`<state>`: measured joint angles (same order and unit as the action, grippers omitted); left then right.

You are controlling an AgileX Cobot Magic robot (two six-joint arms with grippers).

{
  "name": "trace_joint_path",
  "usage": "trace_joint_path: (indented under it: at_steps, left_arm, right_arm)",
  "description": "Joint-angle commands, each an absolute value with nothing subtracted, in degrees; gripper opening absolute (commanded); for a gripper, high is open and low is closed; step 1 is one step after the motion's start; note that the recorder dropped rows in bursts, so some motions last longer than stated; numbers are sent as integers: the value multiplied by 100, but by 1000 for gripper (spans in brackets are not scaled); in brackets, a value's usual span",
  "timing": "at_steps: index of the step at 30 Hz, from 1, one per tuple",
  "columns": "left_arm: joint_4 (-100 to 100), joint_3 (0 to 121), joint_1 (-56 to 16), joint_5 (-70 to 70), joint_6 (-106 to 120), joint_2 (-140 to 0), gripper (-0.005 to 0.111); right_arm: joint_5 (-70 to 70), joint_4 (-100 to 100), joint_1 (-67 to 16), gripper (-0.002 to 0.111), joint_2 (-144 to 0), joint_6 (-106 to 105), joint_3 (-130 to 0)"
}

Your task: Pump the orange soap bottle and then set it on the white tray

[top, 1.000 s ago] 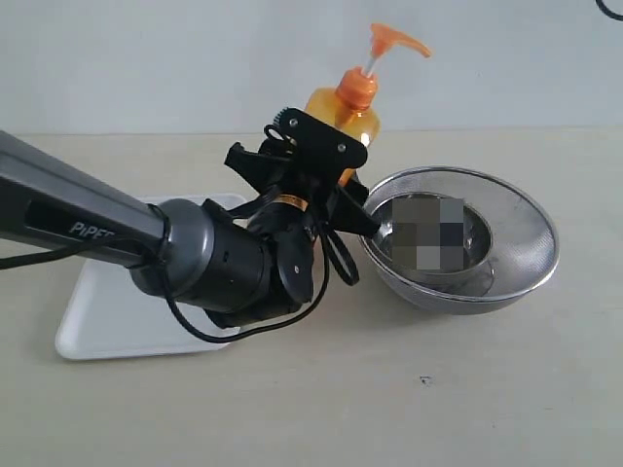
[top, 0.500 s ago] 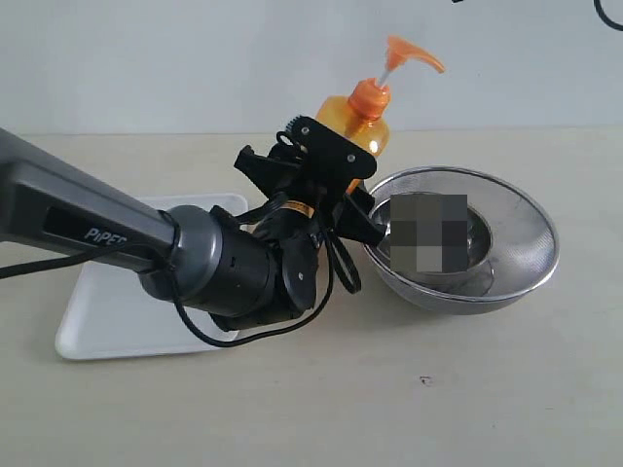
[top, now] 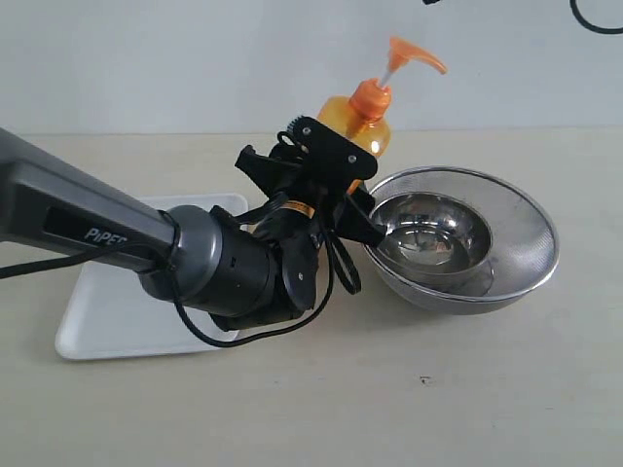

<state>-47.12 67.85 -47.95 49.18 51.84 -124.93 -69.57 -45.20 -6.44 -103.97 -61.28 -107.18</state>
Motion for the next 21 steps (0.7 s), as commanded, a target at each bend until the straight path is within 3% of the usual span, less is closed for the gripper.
trace_joint_path:
  at_steps: [1,21]
  left_arm:
    - [-4494,6868,-4803,5260,5255,-12424,5]
    - [-4494,6868,-4803,5260,5255,-12424,5]
  right_arm:
    - [-6996,-4339,-861,0,-10387,-6162,-10749]
    - [-6996,-3941,-914,0,-10411,-5827,-10749]
